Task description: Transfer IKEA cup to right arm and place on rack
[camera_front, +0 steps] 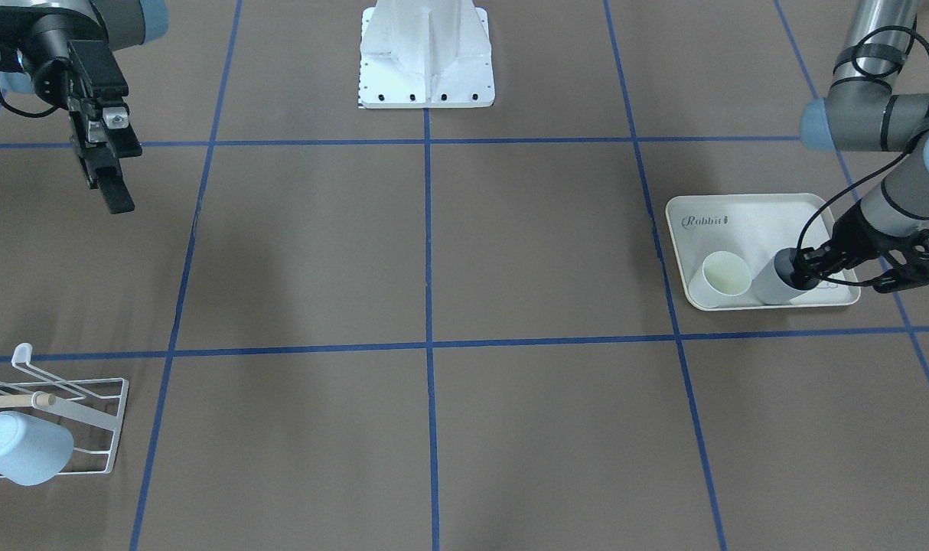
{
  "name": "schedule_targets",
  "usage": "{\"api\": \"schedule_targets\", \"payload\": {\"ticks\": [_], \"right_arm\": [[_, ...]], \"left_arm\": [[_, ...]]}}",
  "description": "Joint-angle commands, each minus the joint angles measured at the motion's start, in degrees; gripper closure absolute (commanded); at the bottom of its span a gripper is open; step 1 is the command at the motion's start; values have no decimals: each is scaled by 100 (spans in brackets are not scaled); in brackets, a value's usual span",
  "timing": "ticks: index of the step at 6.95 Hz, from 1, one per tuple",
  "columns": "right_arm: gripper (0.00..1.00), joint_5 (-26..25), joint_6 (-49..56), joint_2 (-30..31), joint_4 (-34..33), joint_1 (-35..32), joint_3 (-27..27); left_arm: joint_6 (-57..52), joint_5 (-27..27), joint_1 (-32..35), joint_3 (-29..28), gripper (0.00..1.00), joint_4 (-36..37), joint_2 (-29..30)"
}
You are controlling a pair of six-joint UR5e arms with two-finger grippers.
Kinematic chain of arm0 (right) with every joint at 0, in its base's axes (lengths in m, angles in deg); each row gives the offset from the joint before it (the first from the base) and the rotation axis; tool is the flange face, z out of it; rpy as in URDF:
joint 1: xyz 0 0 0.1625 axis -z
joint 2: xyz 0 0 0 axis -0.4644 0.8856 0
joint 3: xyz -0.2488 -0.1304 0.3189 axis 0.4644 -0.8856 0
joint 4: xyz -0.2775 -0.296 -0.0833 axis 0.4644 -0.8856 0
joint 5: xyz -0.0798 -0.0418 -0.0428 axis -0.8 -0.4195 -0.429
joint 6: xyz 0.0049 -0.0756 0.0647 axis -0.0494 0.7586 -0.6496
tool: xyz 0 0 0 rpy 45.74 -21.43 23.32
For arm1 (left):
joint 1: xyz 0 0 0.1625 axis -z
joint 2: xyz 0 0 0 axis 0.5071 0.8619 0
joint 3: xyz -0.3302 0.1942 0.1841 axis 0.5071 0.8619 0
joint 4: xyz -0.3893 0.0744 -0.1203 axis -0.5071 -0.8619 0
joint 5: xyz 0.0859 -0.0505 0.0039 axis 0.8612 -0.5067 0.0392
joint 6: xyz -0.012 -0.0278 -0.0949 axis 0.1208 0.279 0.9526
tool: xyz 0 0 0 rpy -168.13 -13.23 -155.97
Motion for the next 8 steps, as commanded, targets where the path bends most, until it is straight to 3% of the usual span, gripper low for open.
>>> {"api": "schedule_targets", "payload": {"ticks": [1,2,5,8], "right_arm": [[0,0,9,-1,0,11,7],[0,0,9,-1,-9,20,16],[0,-8,1,-10,-9,151,60],[0,-8,-339,-290,96,512,60]], "left_arm": [[0,-253,27,403,100,36,-162],[0,-620,201,580,100,228,-242],[-53,-642,1149,1213,100,923,-217],[270,-641,1424,1294,100,924,414]]}}
